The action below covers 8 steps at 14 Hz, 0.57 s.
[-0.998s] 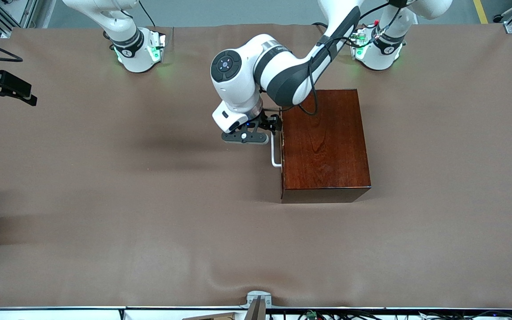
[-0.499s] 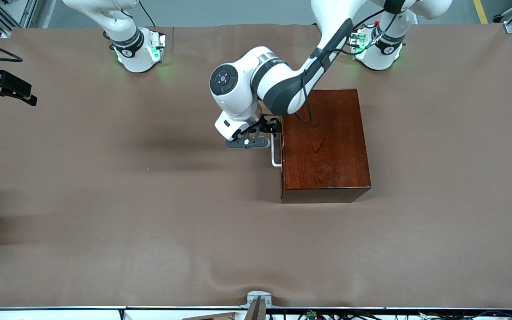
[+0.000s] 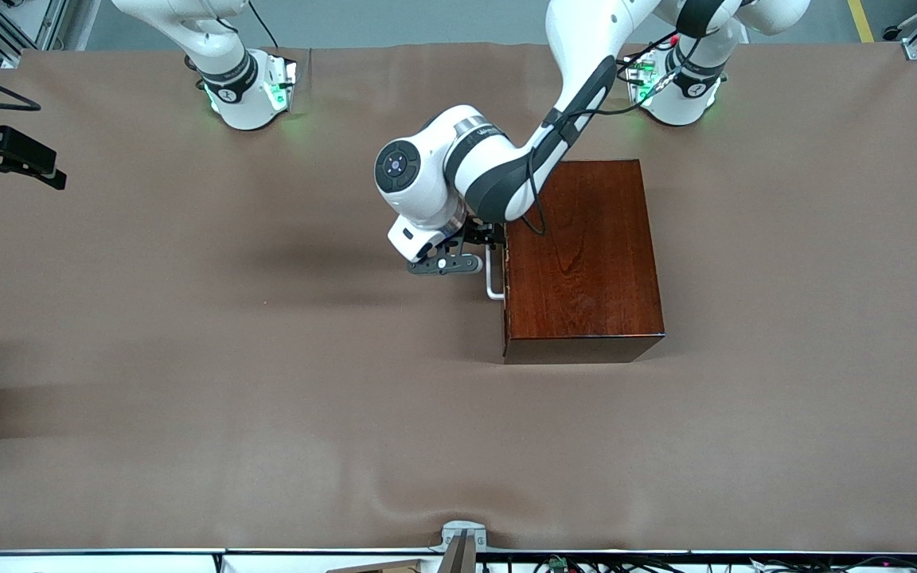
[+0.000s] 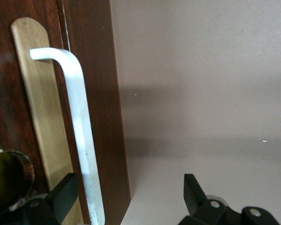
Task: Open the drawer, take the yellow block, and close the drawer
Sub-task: 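Lower the left gripper and hook the white drawer handle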
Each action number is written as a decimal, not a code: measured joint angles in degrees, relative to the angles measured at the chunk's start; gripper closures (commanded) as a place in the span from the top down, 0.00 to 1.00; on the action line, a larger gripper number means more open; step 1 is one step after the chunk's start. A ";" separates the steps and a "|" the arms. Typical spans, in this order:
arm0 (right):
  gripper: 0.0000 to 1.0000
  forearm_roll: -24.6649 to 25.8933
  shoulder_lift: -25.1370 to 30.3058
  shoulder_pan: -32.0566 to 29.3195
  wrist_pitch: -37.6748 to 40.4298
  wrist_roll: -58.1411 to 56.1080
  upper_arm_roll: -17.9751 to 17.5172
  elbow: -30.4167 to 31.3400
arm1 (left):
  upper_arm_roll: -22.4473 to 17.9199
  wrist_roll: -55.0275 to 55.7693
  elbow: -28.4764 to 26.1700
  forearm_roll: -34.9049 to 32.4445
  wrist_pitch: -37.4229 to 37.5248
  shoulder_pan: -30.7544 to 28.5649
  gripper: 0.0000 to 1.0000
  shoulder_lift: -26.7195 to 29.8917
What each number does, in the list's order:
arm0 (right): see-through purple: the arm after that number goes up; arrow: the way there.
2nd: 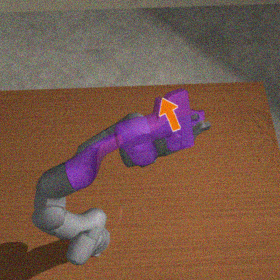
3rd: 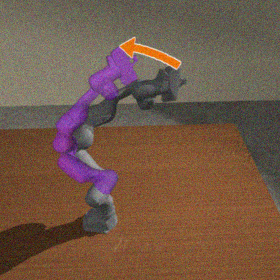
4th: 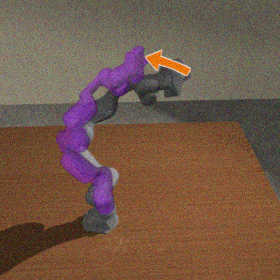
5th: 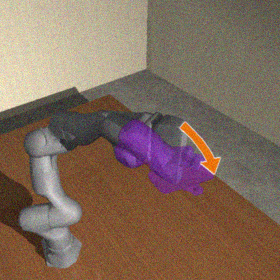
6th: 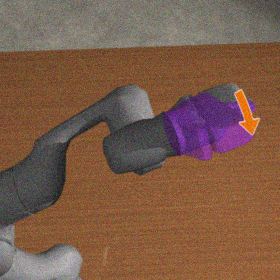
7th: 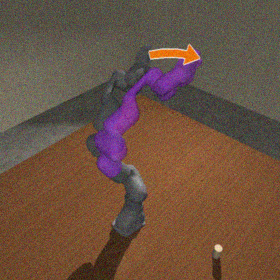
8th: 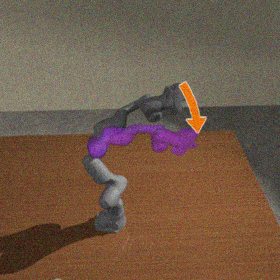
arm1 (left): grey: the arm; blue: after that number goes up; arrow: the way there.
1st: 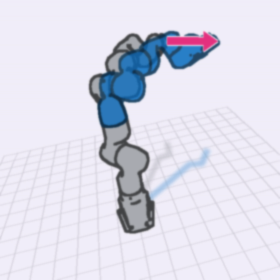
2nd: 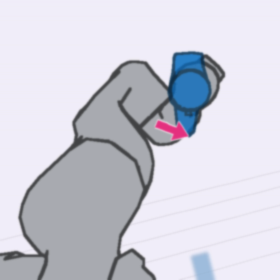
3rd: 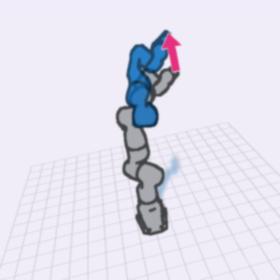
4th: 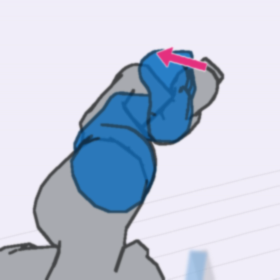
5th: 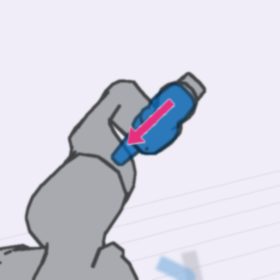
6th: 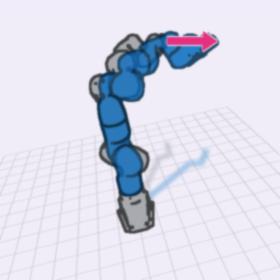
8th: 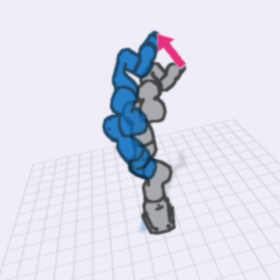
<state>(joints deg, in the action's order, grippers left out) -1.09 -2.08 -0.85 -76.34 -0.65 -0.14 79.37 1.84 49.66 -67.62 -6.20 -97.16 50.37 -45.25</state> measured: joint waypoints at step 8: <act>1.00 0.00 0.00 0.00 0.00 0.00 0.00 0.00 | -0.14 3.48 -0.03 -0.49 -2.71 0.28 1.00 -0.50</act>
<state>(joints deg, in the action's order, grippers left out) -1.09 -2.08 -0.85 -76.34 -0.65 -0.14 79.37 1.70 53.13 -67.66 -6.70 -99.87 50.65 -45.75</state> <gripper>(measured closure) 0.000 0.000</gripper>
